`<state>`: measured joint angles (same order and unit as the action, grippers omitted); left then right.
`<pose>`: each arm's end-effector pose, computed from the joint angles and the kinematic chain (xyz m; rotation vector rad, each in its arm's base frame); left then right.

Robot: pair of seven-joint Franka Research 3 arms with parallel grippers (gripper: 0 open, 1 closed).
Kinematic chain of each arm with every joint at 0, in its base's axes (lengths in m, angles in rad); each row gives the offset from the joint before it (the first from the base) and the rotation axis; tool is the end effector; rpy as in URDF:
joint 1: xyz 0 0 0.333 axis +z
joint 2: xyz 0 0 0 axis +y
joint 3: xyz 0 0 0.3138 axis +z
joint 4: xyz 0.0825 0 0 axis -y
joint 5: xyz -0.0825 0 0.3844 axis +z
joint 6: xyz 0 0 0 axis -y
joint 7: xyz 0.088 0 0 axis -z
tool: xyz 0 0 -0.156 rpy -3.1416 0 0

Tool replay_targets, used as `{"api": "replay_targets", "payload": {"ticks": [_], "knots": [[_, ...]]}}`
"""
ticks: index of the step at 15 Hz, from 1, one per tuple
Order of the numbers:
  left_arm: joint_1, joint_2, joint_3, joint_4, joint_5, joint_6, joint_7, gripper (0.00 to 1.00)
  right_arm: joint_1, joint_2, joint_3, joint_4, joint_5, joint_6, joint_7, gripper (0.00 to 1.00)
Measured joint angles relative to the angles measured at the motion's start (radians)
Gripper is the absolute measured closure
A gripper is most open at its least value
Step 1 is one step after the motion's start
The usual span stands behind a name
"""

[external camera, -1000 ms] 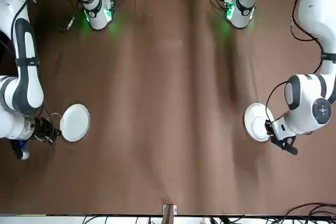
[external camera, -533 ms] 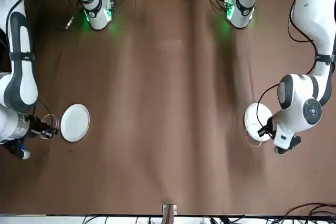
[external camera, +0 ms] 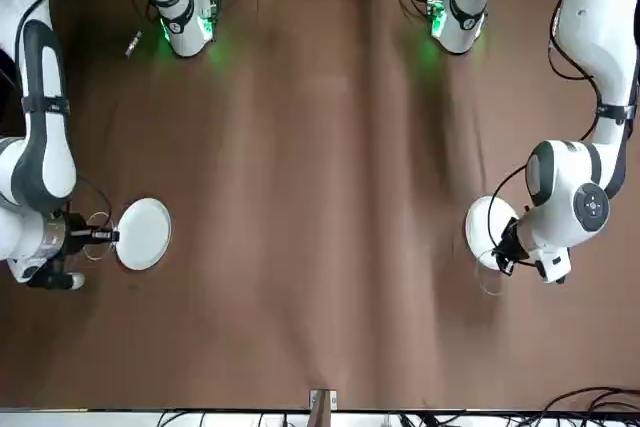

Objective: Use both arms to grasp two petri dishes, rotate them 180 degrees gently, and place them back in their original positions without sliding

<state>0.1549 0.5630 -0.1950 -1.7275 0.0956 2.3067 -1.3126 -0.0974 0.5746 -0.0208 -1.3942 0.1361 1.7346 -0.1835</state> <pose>0.6723 -0.0140 0.2145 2.5223 1.8008 0.0039 0.6737 -0.0590 0.3075 -2.9714 -0.0435 0.3184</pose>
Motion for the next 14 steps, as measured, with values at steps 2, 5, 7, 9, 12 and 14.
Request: {"api": "replay_targets", "payload": {"ticks": [2,5,7,9,12,14], "knots": [[0.002,-0.006,0.000,-0.034,0.000,0.034,-0.119,0.96,0.012,0.000,0.000,0.000,-0.009,-0.020,-0.096,0.96],[0.010,-0.027,0.001,-0.101,0.000,0.078,-0.244,0.96,0.034,0.000,0.000,-0.004,-0.045,-0.024,-0.230,0.96],[0.022,-0.052,0.002,-0.172,0.000,0.124,-0.271,0.96,0.041,0.000,0.000,-0.011,-0.055,-0.024,-0.322,0.96],[0.031,-0.082,0.002,-0.254,0.000,0.172,-0.280,0.96,0.042,0.000,-0.001,-0.021,-0.062,-0.024,-0.433,0.96],[0.056,-0.129,0.002,-0.385,0.000,0.261,-0.285,0.96,0.041,0.000,-0.002,-0.025,-0.105,-0.011,-0.667,0.96],[0.060,-0.138,0.002,-0.407,0.000,0.274,-0.285,0.96,0.041,0.000,-0.002,-0.027,-0.119,0.001,-0.799,0.96]]}}
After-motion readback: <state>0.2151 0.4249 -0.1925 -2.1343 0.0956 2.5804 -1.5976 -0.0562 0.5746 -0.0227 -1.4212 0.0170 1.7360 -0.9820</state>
